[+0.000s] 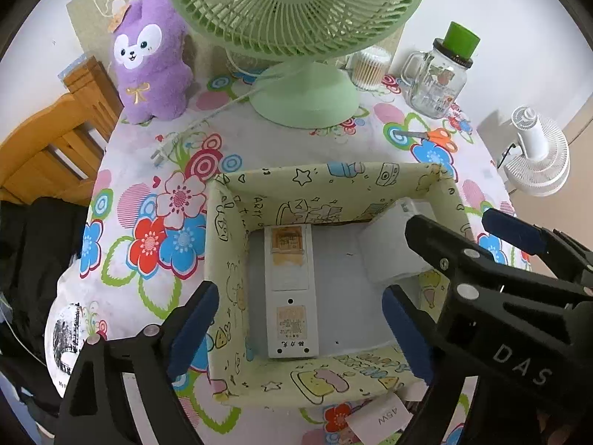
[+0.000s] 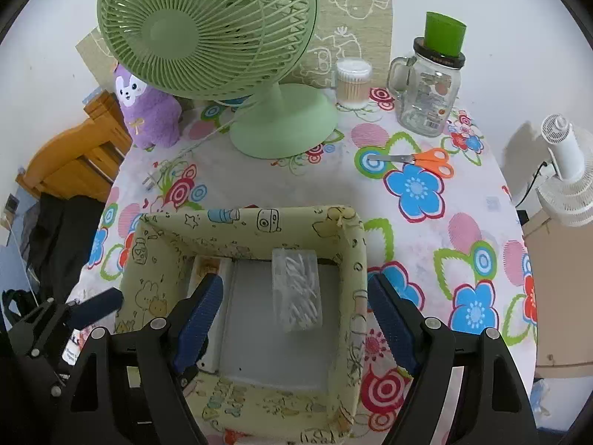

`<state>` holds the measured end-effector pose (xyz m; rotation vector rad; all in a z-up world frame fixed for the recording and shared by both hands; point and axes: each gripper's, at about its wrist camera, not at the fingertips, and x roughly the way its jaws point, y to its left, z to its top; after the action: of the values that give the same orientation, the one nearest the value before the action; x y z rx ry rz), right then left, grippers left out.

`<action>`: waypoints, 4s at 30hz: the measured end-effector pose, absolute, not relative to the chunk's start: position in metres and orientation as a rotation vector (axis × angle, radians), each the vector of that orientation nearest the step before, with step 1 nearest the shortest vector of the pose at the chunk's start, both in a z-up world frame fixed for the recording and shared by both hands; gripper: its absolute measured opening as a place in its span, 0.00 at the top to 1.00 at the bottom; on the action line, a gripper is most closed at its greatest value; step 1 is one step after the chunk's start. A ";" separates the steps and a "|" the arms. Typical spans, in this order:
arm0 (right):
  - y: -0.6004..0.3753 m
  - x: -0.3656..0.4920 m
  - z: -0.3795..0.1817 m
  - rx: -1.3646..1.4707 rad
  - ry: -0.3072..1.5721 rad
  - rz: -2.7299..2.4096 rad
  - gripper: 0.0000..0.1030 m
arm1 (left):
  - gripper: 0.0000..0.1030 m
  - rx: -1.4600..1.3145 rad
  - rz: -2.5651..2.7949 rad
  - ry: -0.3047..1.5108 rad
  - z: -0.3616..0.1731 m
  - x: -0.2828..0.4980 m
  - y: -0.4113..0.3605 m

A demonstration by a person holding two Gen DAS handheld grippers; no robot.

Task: Organize rigid objects
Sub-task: 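Lower the remote and swab box into the fabric box and open both grippers, then withdraw both grippers from the fabric box toward the remaining items, then lower the left gripper onto the flat white charger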

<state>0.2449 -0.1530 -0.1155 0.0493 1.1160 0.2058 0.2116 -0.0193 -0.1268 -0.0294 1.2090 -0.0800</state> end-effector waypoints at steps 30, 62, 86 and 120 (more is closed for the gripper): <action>-0.157 0.159 -0.062 0.050 1.040 0.193 0.09 | 0.05 -0.033 -0.102 1.100 -0.072 0.130 -0.015; -0.187 0.068 -0.043 0.031 1.015 0.005 0.09 | 0.05 0.042 -0.173 1.080 -0.065 0.065 -0.025; -0.208 0.080 -0.102 -0.028 1.096 0.163 0.09 | 0.05 -0.005 -0.138 1.185 -0.129 0.065 -0.049; -0.223 0.104 -0.184 -0.048 1.210 0.192 0.09 | 0.05 0.012 -0.132 1.308 -0.211 0.090 -0.091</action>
<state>0.1041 -0.2228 -0.1840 -0.0483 1.2101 0.1917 0.0898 -0.0906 -0.2107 0.0123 1.3084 -0.1318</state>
